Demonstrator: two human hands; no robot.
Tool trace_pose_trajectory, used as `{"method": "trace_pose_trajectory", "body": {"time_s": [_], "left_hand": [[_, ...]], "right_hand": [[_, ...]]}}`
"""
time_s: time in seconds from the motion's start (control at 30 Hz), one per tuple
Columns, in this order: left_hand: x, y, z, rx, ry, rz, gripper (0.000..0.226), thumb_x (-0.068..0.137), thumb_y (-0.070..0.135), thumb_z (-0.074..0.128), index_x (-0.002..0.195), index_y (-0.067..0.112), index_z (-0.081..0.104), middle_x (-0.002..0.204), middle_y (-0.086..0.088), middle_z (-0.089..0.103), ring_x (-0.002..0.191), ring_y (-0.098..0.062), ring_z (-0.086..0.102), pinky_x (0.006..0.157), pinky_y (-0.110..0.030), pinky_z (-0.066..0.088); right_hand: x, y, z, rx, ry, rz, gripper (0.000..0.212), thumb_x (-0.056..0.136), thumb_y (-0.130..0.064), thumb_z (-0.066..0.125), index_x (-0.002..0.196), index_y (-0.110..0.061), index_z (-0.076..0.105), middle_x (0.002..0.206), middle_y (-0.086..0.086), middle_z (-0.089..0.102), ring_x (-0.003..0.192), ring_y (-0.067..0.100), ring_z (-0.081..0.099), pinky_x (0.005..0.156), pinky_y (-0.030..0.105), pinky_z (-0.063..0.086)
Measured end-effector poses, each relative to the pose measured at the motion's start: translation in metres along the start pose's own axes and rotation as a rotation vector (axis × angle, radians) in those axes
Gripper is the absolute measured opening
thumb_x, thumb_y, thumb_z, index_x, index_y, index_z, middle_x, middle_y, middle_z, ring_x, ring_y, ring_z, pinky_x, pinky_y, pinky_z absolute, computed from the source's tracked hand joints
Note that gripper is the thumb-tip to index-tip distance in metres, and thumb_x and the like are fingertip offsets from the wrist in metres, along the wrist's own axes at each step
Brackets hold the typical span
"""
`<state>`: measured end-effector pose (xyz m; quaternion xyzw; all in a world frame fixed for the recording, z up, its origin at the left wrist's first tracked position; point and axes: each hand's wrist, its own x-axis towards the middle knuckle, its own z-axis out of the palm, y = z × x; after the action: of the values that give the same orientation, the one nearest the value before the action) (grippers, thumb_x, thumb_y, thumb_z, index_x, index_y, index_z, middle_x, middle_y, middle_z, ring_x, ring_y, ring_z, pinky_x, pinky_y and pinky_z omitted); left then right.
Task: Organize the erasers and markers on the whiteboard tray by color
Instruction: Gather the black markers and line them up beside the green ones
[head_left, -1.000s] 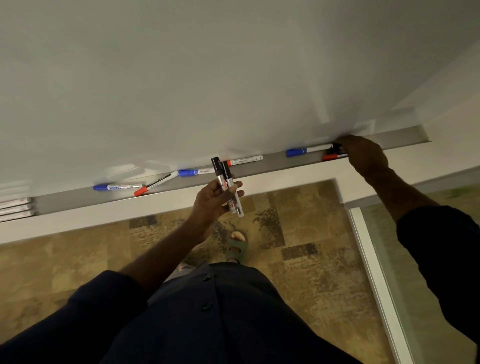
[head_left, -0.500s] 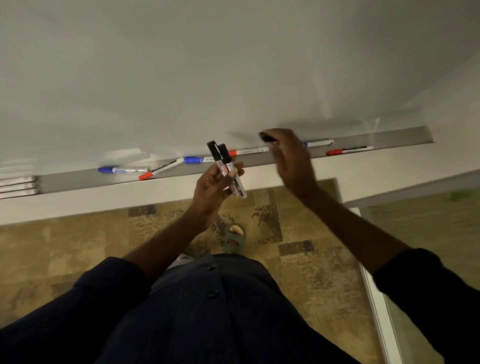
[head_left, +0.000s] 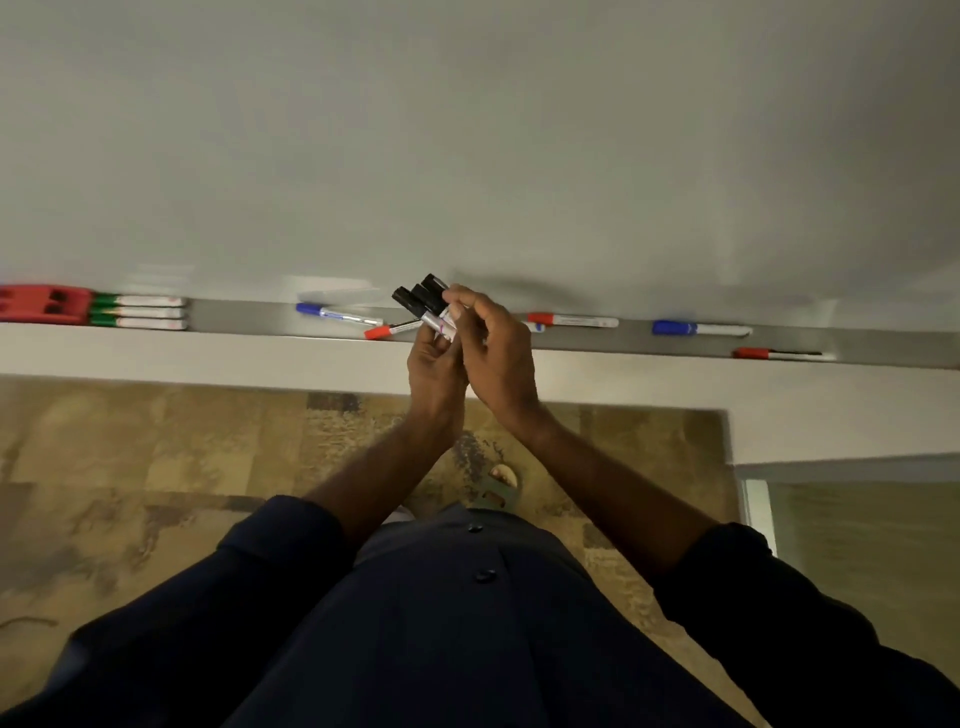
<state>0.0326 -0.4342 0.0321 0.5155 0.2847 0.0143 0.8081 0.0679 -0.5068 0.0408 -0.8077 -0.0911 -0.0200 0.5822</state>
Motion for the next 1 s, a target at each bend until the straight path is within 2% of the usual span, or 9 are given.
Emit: {"method": "trace_pose_trajectory", "body": {"time_s": [0.1,0.23,0.3,0.37,0.43,0.6,0.73,0.9,1.0], "left_hand": [[0.005,0.007,-0.017,-0.044,0.111,-0.002,0.018,0.102,0.011,0.061,0.116,0.000,0.064,0.085,-0.005,0.068,0.071,-0.010,0.067,0.064,-0.026,0.055],[0.013,0.023,-0.040,-0.213,0.158,-0.013,0.019,0.098,0.014,0.068,0.116,0.010,0.064,0.092,-0.004,0.071,0.081,-0.014,0.069,0.072,-0.028,0.058],[0.016,0.030,-0.053,-0.270,0.188,-0.006,0.026,0.098,0.013,0.068,0.122,0.008,0.063,0.098,-0.006,0.072,0.088,-0.017,0.070,0.079,-0.031,0.059],[0.019,0.033,-0.066,-0.292,0.221,0.001,0.026,0.097,0.013,0.069,0.122,0.006,0.063,0.098,-0.007,0.073,0.089,-0.019,0.072,0.086,-0.034,0.059],[0.021,0.035,-0.079,-0.306,0.272,0.000,0.027,0.096,0.013,0.071,0.121,0.004,0.065,0.097,-0.008,0.074,0.089,-0.019,0.073,0.088,-0.036,0.060],[0.033,0.046,-0.113,-0.318,0.388,0.014,0.042,0.093,0.017,0.075,0.128,-0.003,0.063,0.102,-0.012,0.072,0.093,-0.023,0.071,0.093,-0.041,0.059],[0.044,0.068,-0.146,-0.413,0.387,-0.033,0.043,0.095,0.015,0.073,0.132,-0.005,0.062,0.112,-0.018,0.071,0.102,-0.029,0.070,0.103,-0.046,0.056],[0.070,0.097,-0.193,-0.452,0.336,-0.126,0.030,0.097,0.011,0.070,0.122,-0.005,0.064,0.101,-0.018,0.070,0.089,-0.028,0.069,0.089,-0.039,0.058],[0.084,0.107,-0.222,-0.409,0.355,-0.189,0.038,0.101,0.023,0.066,0.126,-0.006,0.063,0.111,-0.020,0.069,0.102,-0.029,0.068,0.102,-0.041,0.054]], "right_hand": [[0.000,-0.004,0.012,-0.034,-0.103,-0.059,0.032,0.104,-0.016,0.050,0.133,-0.009,0.061,0.127,0.007,0.070,0.110,0.011,0.067,0.092,0.025,0.058],[0.003,0.001,0.023,-0.014,-0.047,0.055,0.033,0.101,-0.023,0.058,0.133,-0.013,0.061,0.130,0.003,0.068,0.115,0.012,0.065,0.093,0.021,0.055],[0.001,0.003,0.034,0.150,-0.099,0.352,0.034,0.096,-0.027,0.065,0.128,-0.015,0.064,0.126,0.002,0.069,0.115,0.015,0.066,0.089,0.024,0.057],[0.000,-0.003,0.048,0.567,-0.208,0.747,0.035,0.092,-0.024,0.071,0.123,-0.011,0.065,0.120,0.008,0.071,0.112,0.025,0.070,0.086,0.034,0.061],[-0.002,-0.011,0.062,0.766,-0.223,0.914,0.031,0.090,-0.018,0.073,0.119,-0.009,0.067,0.113,0.012,0.075,0.104,0.029,0.074,0.087,0.039,0.062],[-0.008,-0.035,0.118,0.822,-0.090,0.951,0.031,0.089,-0.005,0.071,0.120,-0.007,0.066,0.116,0.016,0.072,0.102,0.030,0.073,0.078,0.034,0.064],[-0.002,-0.053,0.163,0.766,-0.019,0.925,0.032,0.090,-0.007,0.072,0.121,-0.003,0.063,0.120,0.021,0.069,0.105,0.035,0.072,0.084,0.040,0.063],[0.011,-0.059,0.212,0.693,-0.025,0.869,0.033,0.090,-0.006,0.072,0.121,0.000,0.062,0.119,0.022,0.069,0.107,0.036,0.071,0.086,0.040,0.062],[0.023,-0.054,0.242,0.606,-0.023,0.829,0.031,0.090,-0.004,0.071,0.119,0.000,0.063,0.120,0.021,0.068,0.104,0.034,0.072,0.081,0.038,0.064]]}}
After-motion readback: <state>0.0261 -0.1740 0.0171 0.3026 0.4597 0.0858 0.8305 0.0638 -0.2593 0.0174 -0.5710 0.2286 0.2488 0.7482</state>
